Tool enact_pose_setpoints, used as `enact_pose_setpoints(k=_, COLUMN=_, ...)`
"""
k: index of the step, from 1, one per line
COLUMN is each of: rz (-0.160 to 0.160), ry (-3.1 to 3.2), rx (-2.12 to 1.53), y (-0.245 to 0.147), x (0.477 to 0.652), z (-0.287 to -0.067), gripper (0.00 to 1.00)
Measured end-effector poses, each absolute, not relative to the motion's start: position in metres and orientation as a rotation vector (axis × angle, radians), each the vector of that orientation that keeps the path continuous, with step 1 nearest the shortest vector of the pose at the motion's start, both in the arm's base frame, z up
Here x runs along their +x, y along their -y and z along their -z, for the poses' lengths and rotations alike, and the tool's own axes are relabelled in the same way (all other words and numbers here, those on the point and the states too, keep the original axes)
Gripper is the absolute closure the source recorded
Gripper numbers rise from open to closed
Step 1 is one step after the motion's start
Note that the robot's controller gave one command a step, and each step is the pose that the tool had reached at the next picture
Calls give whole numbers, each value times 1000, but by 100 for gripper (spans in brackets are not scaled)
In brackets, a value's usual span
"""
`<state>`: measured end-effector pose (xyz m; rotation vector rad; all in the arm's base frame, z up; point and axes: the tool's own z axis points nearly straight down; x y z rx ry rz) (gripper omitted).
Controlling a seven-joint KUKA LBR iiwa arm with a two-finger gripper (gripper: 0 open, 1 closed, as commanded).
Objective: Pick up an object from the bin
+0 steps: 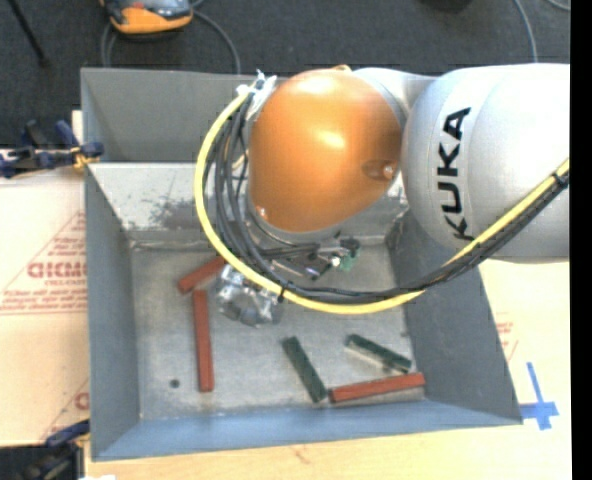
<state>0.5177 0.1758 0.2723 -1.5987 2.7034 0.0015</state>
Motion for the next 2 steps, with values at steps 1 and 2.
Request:
enact_pose_setpoints(k=1, rz=5, ry=-2656, rx=-1647, y=-175, x=520, z=-256, gripper=100)
enact_pose_setpoints(k=2, rz=1, ry=-2666, rx=-1646, y=-175, x=525, z=-193, gripper=100)
